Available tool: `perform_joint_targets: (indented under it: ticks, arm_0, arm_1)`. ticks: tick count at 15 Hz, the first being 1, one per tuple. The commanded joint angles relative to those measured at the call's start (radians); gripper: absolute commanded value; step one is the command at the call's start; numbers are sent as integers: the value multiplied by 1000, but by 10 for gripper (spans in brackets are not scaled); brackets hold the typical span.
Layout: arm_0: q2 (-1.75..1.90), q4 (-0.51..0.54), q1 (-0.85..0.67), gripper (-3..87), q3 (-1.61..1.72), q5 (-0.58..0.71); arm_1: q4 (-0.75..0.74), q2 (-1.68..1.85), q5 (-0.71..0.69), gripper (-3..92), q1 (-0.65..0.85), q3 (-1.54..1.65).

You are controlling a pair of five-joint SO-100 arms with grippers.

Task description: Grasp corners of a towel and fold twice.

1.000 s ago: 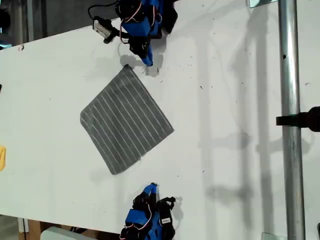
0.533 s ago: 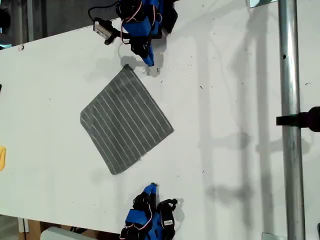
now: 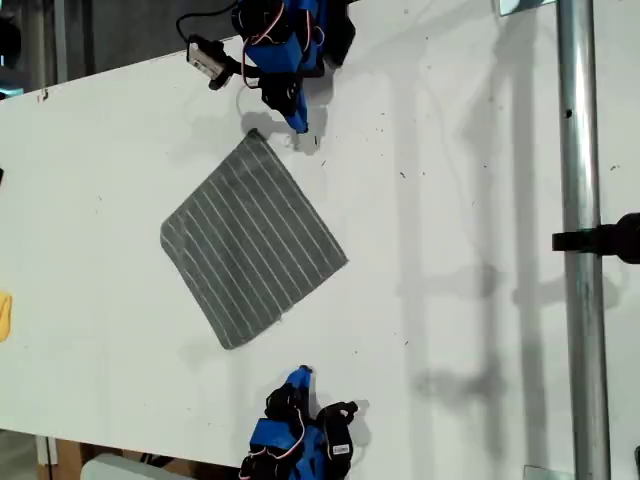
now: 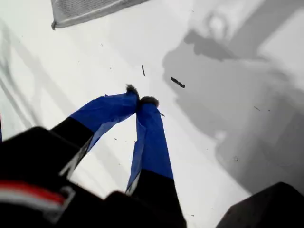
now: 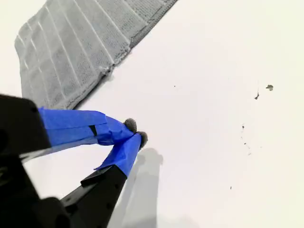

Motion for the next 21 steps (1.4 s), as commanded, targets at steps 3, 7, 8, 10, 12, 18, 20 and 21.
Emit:
perform_joint_targets:
  ticks: [3, 7, 8, 10, 12, 18, 20, 21]
  arm_0:
    - [8, -9, -28, -28, 12, 23]
    - [8, -9, -29, -28, 12, 25]
    - [8, -9, -29, -28, 12, 25]
    - [8, -9, -31, -28, 12, 28]
    - [8, -8, -28, -28, 12, 23]
    - [8, -8, -32, -23, 12, 18]
    - [8, -8, -32, -26, 12, 21]
    - [8, -8, -32, -27, 12, 23]
  arm_1:
    - [3, -2, -12, 5, -12, -8]
    - [3, -2, -12, 21, -5, -8]
    - [3, -2, -12, 17, -8, -8]
    - [3, -2, -12, 19, -6, -8]
    - [3, -2, -12, 16, 0, -8]
    - [3, -2, -12, 1, -23, -8]
    - [3, -2, -12, 2, -18, -9]
    - [3, -2, -12, 2, -15, -9]
